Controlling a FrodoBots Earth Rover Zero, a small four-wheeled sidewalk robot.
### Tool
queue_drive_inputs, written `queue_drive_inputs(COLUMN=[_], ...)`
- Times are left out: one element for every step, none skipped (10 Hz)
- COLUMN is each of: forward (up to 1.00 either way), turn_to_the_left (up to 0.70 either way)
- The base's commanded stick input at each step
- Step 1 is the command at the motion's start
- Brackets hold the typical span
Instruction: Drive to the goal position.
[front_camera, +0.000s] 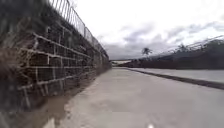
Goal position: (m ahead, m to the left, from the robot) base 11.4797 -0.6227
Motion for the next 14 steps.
queue_drive_inputs(forward=[1.00, 1.00, 1.00, 1.00, 1.00, 1.00, 1.00, 1.00, 1.00, 1.00, 1.00, 1.00, 1.00, 1.00], turn_to_the_left=[-0.27, -0.27, -0.19, -0.08, 0.00, 0.00, 0.00, 0.00, 0.00, 0.00, 0.00, 0.00, 0.00, 0.00])
